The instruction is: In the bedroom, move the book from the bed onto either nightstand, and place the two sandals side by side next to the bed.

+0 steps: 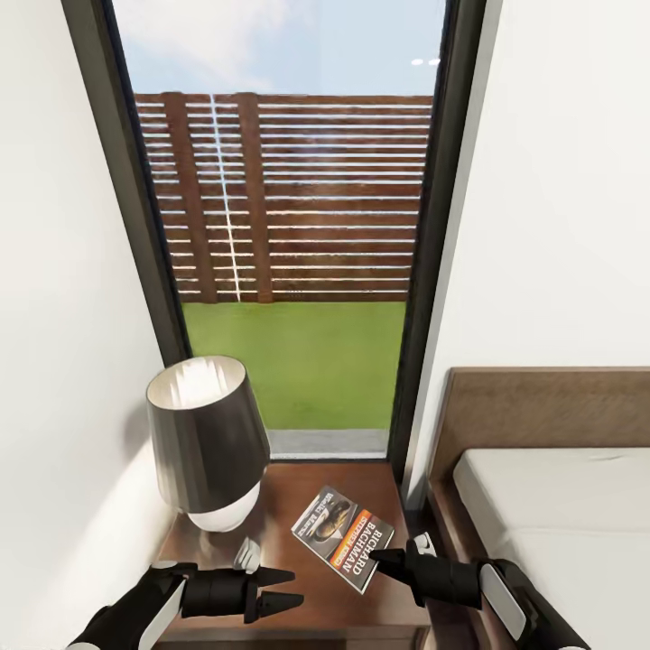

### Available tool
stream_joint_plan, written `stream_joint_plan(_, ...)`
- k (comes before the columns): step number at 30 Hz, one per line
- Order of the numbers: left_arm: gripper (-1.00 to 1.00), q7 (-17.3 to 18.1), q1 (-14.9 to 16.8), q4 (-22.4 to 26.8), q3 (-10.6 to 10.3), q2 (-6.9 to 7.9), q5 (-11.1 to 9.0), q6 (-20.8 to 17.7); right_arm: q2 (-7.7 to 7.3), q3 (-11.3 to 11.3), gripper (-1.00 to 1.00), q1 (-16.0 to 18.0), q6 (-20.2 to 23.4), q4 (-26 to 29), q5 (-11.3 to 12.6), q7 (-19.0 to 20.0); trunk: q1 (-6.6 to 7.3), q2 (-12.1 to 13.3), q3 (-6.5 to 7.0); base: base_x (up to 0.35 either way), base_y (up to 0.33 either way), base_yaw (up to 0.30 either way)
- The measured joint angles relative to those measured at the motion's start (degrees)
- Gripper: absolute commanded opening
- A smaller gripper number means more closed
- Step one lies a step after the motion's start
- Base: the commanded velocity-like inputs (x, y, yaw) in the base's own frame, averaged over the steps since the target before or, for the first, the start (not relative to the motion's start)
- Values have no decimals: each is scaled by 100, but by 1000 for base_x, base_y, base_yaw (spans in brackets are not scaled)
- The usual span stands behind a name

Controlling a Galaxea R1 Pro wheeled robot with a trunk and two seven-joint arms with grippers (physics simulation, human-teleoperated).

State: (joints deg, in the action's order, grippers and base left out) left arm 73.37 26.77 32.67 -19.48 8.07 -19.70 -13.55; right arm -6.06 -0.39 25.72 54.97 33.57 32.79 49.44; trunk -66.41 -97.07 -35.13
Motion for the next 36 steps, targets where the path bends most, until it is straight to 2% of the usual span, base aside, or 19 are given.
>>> stream_joint_plan(36,100,-11,0,0,0,-6,5,0,0,0,-100,0,0,0,-1,-1,-791,-1444,-646,0,0,0)
